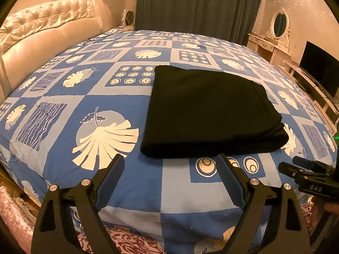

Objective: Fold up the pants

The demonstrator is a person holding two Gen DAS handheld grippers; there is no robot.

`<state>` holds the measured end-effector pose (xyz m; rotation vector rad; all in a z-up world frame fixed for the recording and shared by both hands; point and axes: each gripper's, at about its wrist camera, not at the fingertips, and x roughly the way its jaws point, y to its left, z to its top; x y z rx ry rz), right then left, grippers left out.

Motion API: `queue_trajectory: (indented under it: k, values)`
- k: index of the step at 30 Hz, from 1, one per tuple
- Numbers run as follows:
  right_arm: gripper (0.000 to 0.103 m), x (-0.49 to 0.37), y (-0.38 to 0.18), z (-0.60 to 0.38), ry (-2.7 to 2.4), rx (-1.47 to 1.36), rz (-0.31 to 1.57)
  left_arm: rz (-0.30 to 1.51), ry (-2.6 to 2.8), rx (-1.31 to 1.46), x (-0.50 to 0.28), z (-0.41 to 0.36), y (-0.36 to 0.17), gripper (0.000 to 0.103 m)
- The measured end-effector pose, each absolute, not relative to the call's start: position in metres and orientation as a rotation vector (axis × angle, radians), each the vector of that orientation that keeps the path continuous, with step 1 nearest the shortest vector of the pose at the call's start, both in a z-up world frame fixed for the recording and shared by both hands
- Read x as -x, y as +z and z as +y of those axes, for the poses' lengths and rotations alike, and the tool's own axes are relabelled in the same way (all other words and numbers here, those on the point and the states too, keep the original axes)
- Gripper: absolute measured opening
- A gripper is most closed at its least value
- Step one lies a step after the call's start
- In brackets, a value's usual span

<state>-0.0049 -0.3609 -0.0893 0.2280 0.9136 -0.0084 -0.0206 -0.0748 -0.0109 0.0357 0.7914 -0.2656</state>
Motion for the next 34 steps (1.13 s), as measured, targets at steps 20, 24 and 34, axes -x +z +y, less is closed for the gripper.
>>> queue_trajectory:
  k: [20, 24, 34]
  values:
    - [0.083, 0.006, -0.092, -0.364, 0.003, -0.246, 0.935, 0.741, -0.177, -0.094, 0.03, -0.084, 0.007, 0.092]
    - [0.083, 0.005, -0.096, -0.365, 0.004, -0.254, 0.951, 0.826, -0.277, -0.148, 0.025, -0.093, 0.012, 0.092]
    - [0.083, -0.004, -0.081, -0.405, -0.011, -0.351, 0.936, 0.854, -0.304, -0.04, -0.04, -0.039, 0.019, 0.092]
